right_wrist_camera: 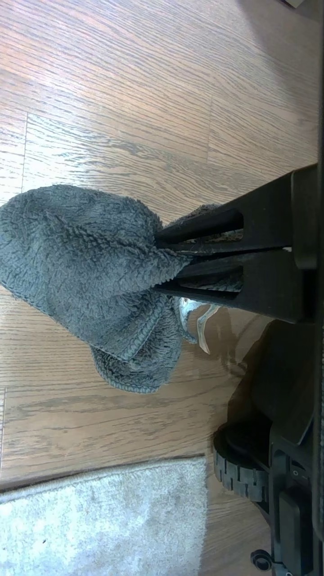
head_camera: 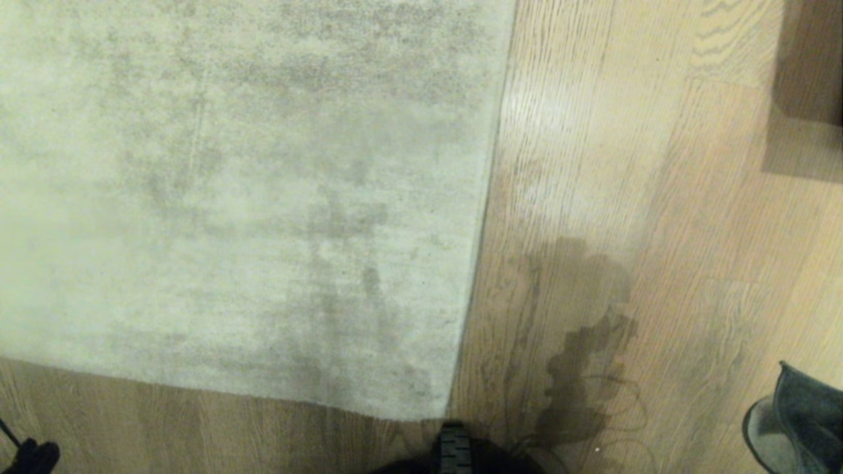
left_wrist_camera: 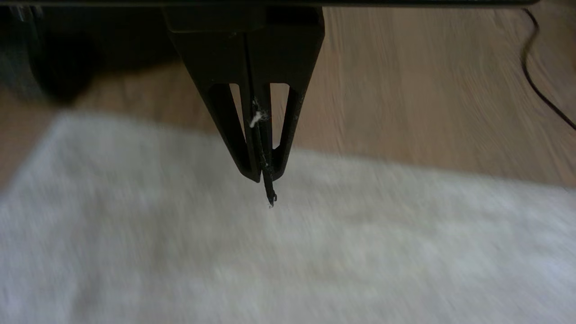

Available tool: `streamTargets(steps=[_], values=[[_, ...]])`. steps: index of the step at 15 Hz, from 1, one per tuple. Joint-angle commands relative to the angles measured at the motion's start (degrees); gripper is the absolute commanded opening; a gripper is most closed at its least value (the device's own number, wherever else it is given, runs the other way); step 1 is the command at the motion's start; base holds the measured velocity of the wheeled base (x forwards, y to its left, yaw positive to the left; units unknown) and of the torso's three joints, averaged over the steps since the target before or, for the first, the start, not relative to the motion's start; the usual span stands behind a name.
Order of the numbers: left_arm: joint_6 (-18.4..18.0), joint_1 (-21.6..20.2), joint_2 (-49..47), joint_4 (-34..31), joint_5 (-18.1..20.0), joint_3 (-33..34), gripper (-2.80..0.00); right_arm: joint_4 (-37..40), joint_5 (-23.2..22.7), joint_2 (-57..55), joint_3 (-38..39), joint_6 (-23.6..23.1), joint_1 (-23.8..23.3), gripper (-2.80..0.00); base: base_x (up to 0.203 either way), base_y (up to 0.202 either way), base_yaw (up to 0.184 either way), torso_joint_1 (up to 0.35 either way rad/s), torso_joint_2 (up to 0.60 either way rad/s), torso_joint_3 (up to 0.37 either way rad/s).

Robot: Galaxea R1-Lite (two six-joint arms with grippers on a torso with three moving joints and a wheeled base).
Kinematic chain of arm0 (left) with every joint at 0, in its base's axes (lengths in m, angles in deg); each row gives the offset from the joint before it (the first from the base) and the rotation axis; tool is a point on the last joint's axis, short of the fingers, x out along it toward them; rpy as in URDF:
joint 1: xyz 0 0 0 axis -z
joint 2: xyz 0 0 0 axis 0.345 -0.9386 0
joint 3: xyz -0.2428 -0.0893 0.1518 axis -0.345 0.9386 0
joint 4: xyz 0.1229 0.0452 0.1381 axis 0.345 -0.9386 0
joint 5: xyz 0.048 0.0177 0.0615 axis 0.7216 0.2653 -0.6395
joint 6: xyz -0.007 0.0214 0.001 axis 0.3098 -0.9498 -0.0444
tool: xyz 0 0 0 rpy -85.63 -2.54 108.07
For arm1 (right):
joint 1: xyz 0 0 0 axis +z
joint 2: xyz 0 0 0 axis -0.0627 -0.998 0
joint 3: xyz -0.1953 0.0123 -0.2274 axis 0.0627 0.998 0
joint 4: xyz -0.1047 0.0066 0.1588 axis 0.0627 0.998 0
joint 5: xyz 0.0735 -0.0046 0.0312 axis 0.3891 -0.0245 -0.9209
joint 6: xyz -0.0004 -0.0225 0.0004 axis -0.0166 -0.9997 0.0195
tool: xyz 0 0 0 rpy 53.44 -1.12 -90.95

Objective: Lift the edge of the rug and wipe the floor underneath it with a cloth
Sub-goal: Put down the rag

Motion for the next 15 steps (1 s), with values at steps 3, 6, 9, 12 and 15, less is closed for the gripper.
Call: streamTargets(steps=[3,6,9,12,15], values=[[-0.14,-0.79,13.01,-6.97,2.95,2.09,-2.80,-0.03,0.00,-0.07,0.00,0.03,0.08,-2.80,0.000,0.000,0.000,0.000,0.00,0.000],[-0.21,-1.40,19.94,-16.23,5.37,0.97,-2.80,-0.03,0.00,-0.07,0.00,0.03,0.00,-2.80,0.000,0.000,0.000,0.000,0.00,0.000],[-0.24,-1.44,21.61,-16.09,5.53,0.87,-2.80,-0.03,0.00,-0.07,0.00,0.03,0.00,-2.80,0.000,0.000,0.000,0.000,0.00,0.000],[-0.67,-1.44,21.90,-16.00,5.48,0.87,-2.80,-0.03,0.00,-0.07,0.00,0.03,0.01,-2.80,0.000,0.000,0.000,0.000,0.00,0.000],[0.38,-1.44,21.90,-14.56,5.00,1.37,-2.80,-0.03,0.00,-0.07,0.00,0.03,0.00,-2.80,0.000,0.000,0.000,0.000,0.00,0.000]])
